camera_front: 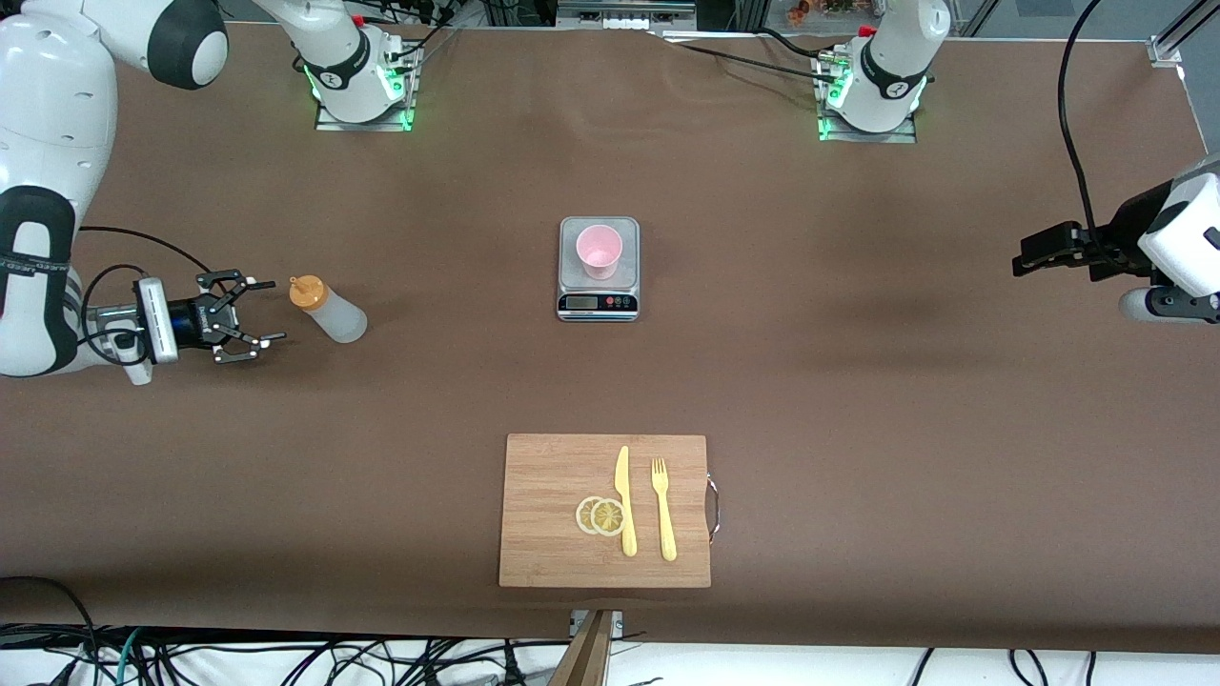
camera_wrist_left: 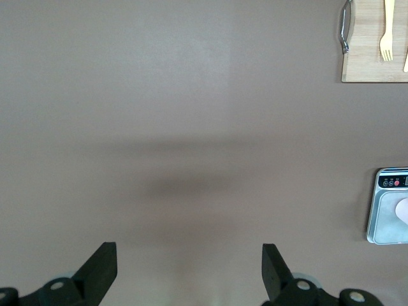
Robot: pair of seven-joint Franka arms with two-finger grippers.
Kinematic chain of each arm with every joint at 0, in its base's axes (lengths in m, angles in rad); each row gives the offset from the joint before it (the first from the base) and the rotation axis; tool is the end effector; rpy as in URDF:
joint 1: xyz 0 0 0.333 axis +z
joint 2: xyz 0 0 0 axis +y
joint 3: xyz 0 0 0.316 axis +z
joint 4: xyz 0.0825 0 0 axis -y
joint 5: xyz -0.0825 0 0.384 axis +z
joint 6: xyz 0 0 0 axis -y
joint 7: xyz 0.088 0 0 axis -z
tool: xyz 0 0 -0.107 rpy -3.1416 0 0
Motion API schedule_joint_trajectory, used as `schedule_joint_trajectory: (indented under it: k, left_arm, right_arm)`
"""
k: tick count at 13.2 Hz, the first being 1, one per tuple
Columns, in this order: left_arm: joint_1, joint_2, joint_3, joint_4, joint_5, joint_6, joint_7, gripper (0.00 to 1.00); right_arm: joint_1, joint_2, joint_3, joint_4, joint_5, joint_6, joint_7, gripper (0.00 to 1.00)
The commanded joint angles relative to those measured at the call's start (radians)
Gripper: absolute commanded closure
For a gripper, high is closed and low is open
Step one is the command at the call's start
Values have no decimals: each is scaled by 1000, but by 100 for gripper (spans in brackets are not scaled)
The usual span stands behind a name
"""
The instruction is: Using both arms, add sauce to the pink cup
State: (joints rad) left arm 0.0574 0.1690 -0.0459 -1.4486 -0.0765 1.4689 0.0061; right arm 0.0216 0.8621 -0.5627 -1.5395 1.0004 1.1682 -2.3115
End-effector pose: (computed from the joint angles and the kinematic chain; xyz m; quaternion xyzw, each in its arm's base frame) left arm 0.5931 0.0003 0.5767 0.9964 0.0017 -0.0737 0.0427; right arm 0.5786 -0.1623 0.1847 -0.6094 -0.5747 -0.1986 0.5088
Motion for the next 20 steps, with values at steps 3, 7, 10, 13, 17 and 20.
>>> schedule_joint_trajectory:
  k: [3,7,10,13,17,20]
  left_arm:
    - [4,17,-2,34,15,-15,18,0]
    - [4,17,-3,34,15,-15,18,0]
    - [4,17,-3,34,15,-15,18,0]
    - [4,17,-3,34,15,-15,18,0]
    - [4,17,-3,34,15,-15,18,0]
    - [4,17,-3,34,15,-15,18,0]
  right_arm:
    - [50,-135,-34,59,-112,-19,404,13]
    - [67,-218,-39,162,-251,-117,694,13]
    - [75,-285,-37,173,-313,-134,901,12]
    - [112,-334,-36,197,-325,-134,1105,12]
    - [129,-535,104,115,-565,28,1442,1]
    - [59,-688,275,-25,-725,183,1699,1]
